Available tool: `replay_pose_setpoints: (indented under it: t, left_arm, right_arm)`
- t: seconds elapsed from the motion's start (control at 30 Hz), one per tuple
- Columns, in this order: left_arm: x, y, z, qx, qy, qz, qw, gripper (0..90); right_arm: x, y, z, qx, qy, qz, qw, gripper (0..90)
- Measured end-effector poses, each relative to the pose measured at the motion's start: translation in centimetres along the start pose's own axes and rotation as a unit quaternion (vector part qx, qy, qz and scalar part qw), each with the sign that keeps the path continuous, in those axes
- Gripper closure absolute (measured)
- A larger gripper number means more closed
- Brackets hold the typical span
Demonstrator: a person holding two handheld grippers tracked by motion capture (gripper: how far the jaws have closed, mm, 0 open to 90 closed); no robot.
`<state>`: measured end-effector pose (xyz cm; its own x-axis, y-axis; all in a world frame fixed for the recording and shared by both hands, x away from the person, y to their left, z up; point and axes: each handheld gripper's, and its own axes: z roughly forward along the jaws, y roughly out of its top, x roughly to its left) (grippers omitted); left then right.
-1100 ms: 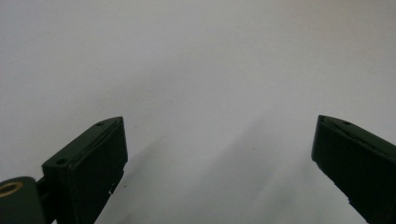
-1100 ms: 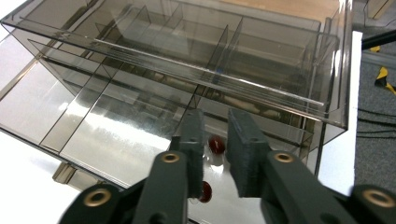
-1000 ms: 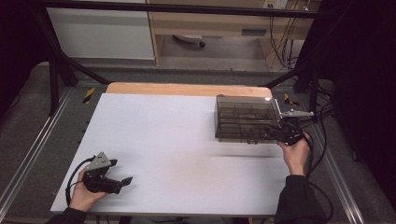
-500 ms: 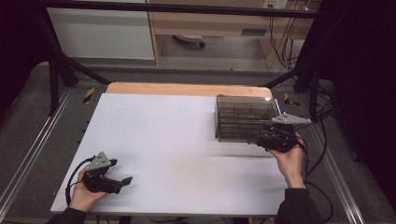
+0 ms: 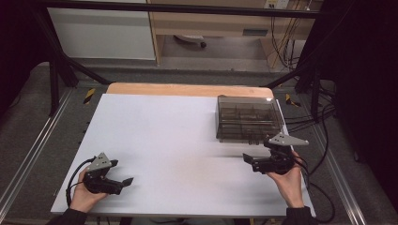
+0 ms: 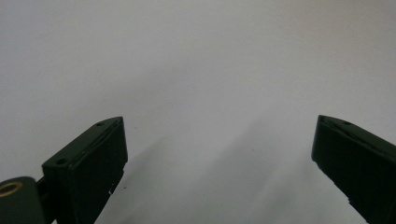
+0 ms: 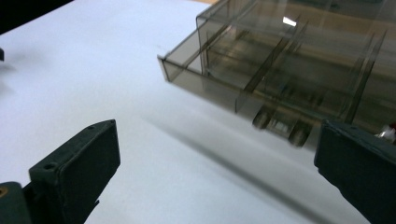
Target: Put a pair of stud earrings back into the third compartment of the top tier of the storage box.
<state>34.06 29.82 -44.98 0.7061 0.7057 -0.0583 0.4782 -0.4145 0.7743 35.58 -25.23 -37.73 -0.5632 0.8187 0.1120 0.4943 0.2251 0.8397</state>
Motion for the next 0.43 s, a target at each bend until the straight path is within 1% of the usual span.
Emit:
replay_pose_setpoints:
  t: [0.13,0.23,0.43]
  left_arm:
    - [0.0,0.0,0.0,0.0,0.0,0.0,1.0,3.7]
    - [0.0,0.0,0.0,0.0,0.0,0.001,1.0,3.7]
    - [-0.1,0.1,0.0,-0.001,-0.001,0.002,1.0,3.7]
  right_arm:
    - [-0.2,-1.7,0.0,-0.004,0.014,0.01,0.9999,0.6]
    - [-0.5,-2.8,0.1,0.005,0.017,0.008,0.9998,0.5]
    - [-1.0,-4.1,0.3,0.01,0.021,0.015,0.9996,0.5]
